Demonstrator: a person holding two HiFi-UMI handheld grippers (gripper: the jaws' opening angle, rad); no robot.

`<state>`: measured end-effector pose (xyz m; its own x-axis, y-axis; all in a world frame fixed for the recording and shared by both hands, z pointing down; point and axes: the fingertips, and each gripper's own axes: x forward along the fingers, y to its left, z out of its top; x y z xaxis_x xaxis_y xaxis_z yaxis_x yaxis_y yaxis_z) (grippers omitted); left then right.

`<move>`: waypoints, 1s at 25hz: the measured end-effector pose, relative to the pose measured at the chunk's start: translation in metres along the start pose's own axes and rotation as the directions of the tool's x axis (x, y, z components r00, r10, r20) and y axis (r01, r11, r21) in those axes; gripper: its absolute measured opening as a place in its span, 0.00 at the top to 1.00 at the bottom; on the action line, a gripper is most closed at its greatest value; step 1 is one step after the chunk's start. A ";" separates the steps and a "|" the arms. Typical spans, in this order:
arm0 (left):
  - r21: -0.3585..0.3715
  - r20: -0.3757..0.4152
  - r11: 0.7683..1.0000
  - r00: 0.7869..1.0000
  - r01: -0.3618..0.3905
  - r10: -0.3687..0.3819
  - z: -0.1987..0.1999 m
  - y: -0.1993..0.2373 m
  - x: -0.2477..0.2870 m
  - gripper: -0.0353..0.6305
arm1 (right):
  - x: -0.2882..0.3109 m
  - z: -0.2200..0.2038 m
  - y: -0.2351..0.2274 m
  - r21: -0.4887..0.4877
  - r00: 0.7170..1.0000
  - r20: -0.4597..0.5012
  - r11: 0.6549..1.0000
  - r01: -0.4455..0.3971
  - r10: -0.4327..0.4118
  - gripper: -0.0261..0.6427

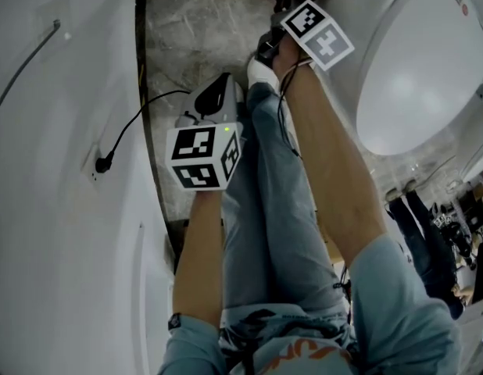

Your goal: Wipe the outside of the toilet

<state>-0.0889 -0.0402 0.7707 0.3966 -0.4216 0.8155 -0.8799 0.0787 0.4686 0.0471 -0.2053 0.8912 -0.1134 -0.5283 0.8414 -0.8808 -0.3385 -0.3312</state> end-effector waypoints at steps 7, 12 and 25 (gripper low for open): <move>0.025 0.007 1.000 1.000 0.015 -0.016 -0.003 -0.005 -0.008 0.94 | -0.016 -0.013 -0.011 0.028 1.000 -0.008 1.000 0.012 -0.011 0.82; 0.038 0.015 0.999 1.000 0.024 -0.025 -0.012 -0.007 -0.015 0.94 | -0.032 -0.026 -0.019 0.033 1.000 -0.007 0.999 0.016 -0.016 0.82; 0.094 0.006 0.994 0.998 0.054 -0.055 -0.042 -0.024 -0.052 0.94 | -0.092 -0.059 -0.070 0.094 0.998 -0.005 0.993 0.067 -0.067 0.82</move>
<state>-0.0774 0.0178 0.7318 0.4428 -0.4307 0.7864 -0.8779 -0.0299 0.4779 0.0917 -0.0869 0.8618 -0.0569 -0.5005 0.8639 -0.8394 -0.4444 -0.3128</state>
